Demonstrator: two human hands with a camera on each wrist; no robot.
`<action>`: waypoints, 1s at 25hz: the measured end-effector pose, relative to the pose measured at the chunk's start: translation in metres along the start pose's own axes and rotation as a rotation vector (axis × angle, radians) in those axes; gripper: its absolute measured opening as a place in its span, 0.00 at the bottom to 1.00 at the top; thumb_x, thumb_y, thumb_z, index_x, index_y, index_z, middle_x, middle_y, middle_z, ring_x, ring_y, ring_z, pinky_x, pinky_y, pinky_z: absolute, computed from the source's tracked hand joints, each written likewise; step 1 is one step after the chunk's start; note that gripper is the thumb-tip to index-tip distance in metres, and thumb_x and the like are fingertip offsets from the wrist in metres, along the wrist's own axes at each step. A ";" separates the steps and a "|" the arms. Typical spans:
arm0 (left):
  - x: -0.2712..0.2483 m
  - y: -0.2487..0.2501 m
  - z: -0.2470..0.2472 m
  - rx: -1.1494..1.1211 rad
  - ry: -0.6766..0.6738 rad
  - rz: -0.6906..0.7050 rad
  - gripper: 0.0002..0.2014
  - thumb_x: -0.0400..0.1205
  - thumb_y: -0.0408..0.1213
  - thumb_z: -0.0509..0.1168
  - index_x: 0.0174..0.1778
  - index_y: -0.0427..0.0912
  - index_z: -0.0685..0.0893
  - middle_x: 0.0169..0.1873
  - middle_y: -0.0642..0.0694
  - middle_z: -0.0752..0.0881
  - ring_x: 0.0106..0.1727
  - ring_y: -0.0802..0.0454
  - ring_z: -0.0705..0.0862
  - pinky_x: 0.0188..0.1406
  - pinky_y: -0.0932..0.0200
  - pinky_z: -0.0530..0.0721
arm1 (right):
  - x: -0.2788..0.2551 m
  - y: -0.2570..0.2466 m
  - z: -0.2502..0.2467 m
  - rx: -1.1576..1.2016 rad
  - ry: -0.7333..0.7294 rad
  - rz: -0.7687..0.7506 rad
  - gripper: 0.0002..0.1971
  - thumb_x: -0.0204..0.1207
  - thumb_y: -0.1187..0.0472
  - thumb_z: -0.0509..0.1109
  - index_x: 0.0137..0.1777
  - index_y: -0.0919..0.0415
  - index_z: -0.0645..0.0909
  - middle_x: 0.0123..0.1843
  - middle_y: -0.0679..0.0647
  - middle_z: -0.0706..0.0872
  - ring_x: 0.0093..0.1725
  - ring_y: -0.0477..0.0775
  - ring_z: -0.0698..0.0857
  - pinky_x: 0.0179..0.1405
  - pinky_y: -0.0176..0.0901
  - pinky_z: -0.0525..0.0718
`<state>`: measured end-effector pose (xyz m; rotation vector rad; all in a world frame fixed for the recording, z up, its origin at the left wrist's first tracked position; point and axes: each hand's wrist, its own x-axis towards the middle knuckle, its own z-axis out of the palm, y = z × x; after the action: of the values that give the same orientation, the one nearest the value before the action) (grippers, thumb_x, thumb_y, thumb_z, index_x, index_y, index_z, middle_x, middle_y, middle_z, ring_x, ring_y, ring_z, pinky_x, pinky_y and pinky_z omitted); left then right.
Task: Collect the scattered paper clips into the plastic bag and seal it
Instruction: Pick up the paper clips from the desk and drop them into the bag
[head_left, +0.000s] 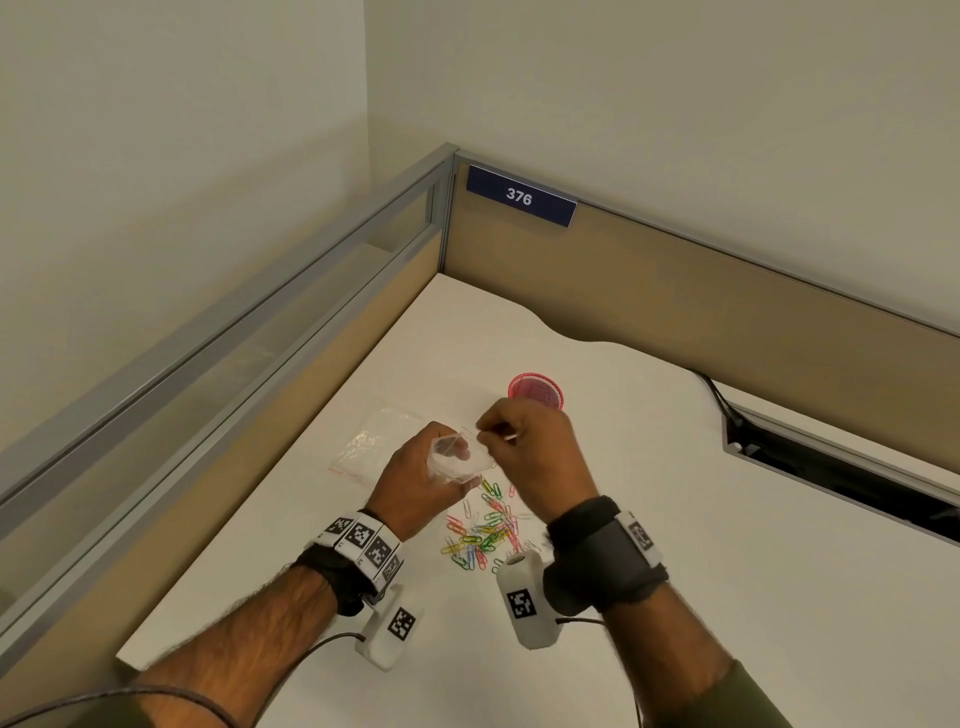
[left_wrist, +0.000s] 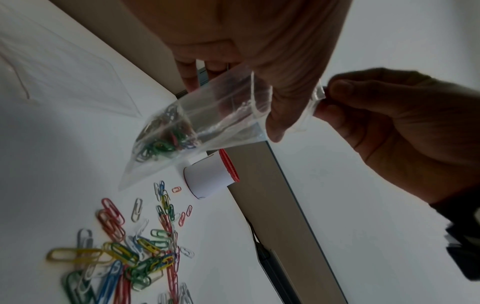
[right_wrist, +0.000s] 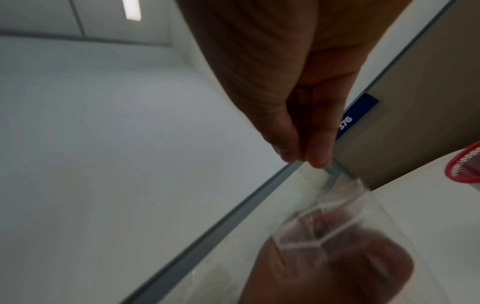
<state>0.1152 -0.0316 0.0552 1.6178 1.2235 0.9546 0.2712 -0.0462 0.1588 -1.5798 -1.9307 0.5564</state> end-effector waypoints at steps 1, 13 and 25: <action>-0.001 -0.001 -0.002 -0.010 0.007 -0.004 0.18 0.73 0.36 0.80 0.53 0.49 0.81 0.51 0.53 0.88 0.60 0.57 0.85 0.55 0.61 0.82 | -0.003 0.007 -0.008 0.056 0.060 0.033 0.03 0.76 0.65 0.72 0.45 0.57 0.86 0.42 0.51 0.88 0.42 0.50 0.86 0.45 0.41 0.87; -0.024 -0.006 -0.010 -0.076 0.033 0.002 0.18 0.72 0.33 0.81 0.52 0.46 0.81 0.50 0.54 0.88 0.58 0.59 0.85 0.52 0.65 0.83 | -0.119 0.161 0.057 -0.376 -0.199 0.699 0.11 0.81 0.63 0.62 0.59 0.63 0.82 0.60 0.62 0.81 0.60 0.62 0.83 0.59 0.46 0.80; -0.050 0.001 0.001 -0.086 0.073 0.021 0.19 0.73 0.34 0.81 0.54 0.45 0.81 0.49 0.55 0.88 0.59 0.58 0.85 0.50 0.75 0.81 | -0.148 0.123 0.074 -0.381 -0.585 0.168 0.15 0.79 0.68 0.59 0.58 0.57 0.84 0.62 0.56 0.83 0.62 0.59 0.81 0.63 0.46 0.78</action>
<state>0.1055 -0.0803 0.0527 1.5435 1.2001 1.0737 0.3321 -0.1619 -0.0005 -1.9916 -2.4572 0.8311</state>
